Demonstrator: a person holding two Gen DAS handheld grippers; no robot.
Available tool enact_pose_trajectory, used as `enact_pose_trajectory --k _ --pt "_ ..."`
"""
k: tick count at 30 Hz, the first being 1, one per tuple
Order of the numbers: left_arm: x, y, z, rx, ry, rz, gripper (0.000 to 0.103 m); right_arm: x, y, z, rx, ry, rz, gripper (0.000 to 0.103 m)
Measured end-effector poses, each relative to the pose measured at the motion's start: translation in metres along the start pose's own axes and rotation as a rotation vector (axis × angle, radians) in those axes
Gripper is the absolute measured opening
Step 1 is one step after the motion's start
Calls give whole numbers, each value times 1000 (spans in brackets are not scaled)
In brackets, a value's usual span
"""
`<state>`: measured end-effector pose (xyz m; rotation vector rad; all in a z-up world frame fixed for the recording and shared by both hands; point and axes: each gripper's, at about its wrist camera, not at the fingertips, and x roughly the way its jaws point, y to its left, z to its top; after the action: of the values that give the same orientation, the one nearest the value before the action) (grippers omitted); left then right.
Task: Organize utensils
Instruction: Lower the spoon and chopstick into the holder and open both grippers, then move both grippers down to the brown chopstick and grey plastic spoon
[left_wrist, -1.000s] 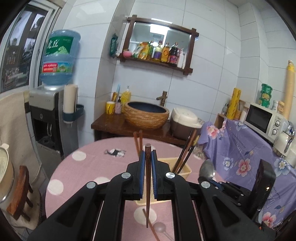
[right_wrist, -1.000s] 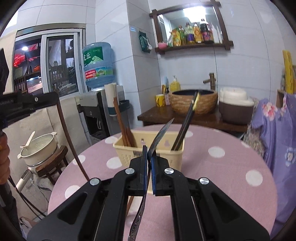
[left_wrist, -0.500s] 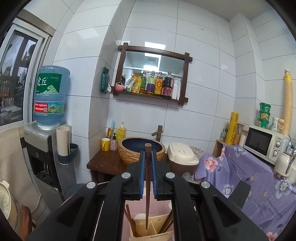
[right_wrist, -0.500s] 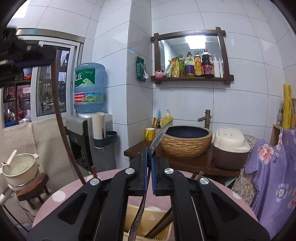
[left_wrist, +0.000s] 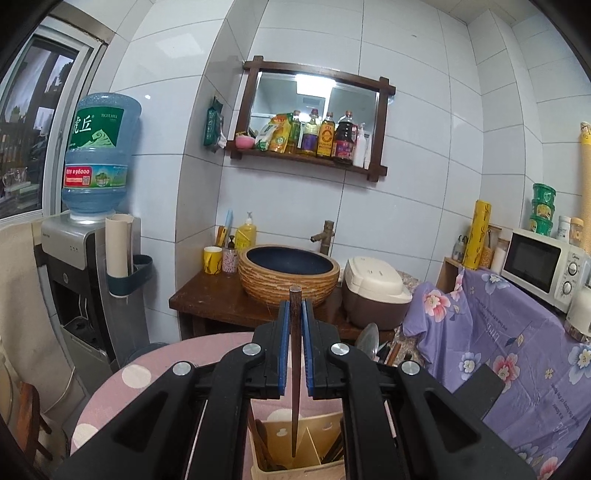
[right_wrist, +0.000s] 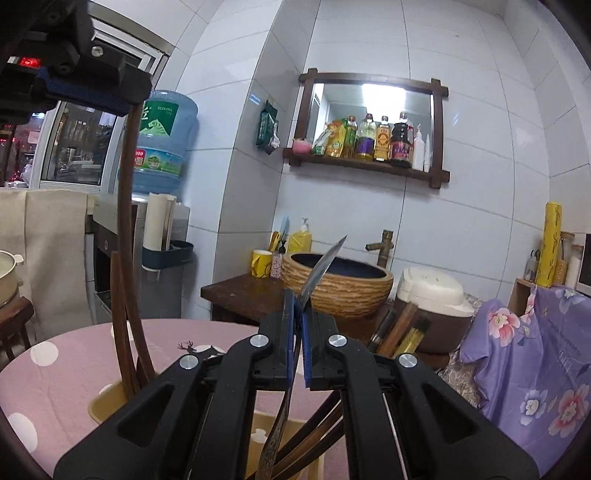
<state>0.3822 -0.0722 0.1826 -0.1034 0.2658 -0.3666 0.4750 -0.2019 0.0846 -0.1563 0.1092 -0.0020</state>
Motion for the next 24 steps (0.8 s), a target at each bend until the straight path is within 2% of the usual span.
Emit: enact_pose_trajectory --k 6,13,16,18,19,20,22,24 --pt "3 4 -16 8 37 -5 8 -14 5 -14 -31 29 5 4" --pt "6 11 -36 12 94 1 8 -31 6 -28 -10 95 40 4" --pt "5 13 -45 8 120 -7 8 -32 10 -31 -31 157 54 5" --pt "2 14 -50 11 124 1 8 -33 9 -32 -19 191 57 15" --pt "1 14 -52 17 125 5 9 -36 9 -32 -13 200 52 46" --pt "0 13 -54 28 127 6 13 -38 8 -31 -8 208 45 82" --pt "-5 9 -57 42 126 11 28 -50 6 -31 -4 167 22 84" --pt "-14 4 -59 58 105 20 52 -57 7 -31 -24 163 20 84"
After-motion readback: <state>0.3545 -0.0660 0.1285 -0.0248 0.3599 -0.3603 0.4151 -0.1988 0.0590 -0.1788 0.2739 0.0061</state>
